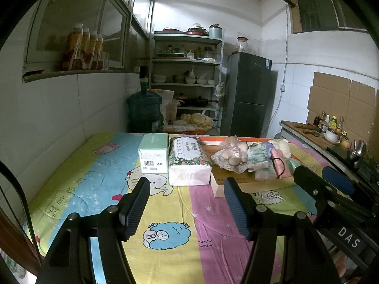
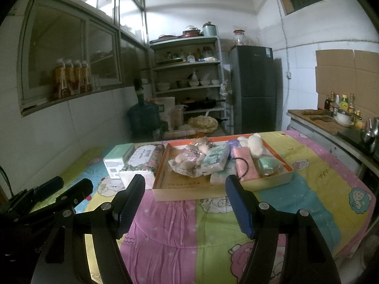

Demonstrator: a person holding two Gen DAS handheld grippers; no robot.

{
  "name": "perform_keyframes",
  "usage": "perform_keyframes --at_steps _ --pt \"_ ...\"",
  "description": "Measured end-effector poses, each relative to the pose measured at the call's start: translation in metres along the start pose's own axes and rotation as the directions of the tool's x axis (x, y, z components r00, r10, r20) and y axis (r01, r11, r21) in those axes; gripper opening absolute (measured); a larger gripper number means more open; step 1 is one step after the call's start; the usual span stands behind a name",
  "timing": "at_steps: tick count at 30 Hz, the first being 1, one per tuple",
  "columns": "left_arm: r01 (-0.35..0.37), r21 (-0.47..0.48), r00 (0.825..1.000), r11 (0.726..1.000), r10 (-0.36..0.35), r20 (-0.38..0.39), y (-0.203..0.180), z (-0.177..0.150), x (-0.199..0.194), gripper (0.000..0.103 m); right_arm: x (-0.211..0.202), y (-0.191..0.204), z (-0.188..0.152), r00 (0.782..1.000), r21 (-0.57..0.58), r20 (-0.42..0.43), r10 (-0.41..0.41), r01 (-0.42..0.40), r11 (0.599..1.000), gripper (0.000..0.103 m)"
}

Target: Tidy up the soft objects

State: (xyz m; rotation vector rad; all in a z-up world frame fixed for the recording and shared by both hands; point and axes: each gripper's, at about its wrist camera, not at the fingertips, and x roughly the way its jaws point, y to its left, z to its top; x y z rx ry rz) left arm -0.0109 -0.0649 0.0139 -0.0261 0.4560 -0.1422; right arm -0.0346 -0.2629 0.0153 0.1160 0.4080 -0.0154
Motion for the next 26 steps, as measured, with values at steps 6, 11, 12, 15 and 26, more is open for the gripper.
perform_keyframes --at_steps 6,11,12,15,26 --pt "0.000 0.000 1.000 1.000 0.000 0.000 -0.0011 0.0011 0.0001 0.064 -0.0001 -0.0002 -0.0001 1.000 0.001 0.000 -0.001 0.001 1.000 0.072" --pt "-0.001 0.001 1.000 1.000 0.001 0.000 -0.0008 0.0006 -0.0002 0.064 -0.0002 -0.0006 -0.0001 1.000 0.001 0.001 0.000 0.000 1.000 0.072" --pt "-0.001 0.002 1.000 1.000 0.001 0.000 -0.0005 0.0006 -0.0002 0.064 -0.0001 -0.0007 -0.0001 1.000 0.001 0.000 0.000 0.000 1.000 0.072" --pt "-0.002 0.003 1.000 1.000 0.002 0.001 -0.0004 0.0007 -0.0001 0.064 -0.0001 -0.0007 -0.0003 1.000 0.000 0.001 0.000 0.000 1.000 0.072" --pt "-0.010 0.003 1.000 1.000 0.010 0.000 -0.0003 -0.0011 0.0008 0.064 -0.0014 -0.0011 0.0003 1.000 0.002 0.001 0.000 0.000 1.000 0.072"
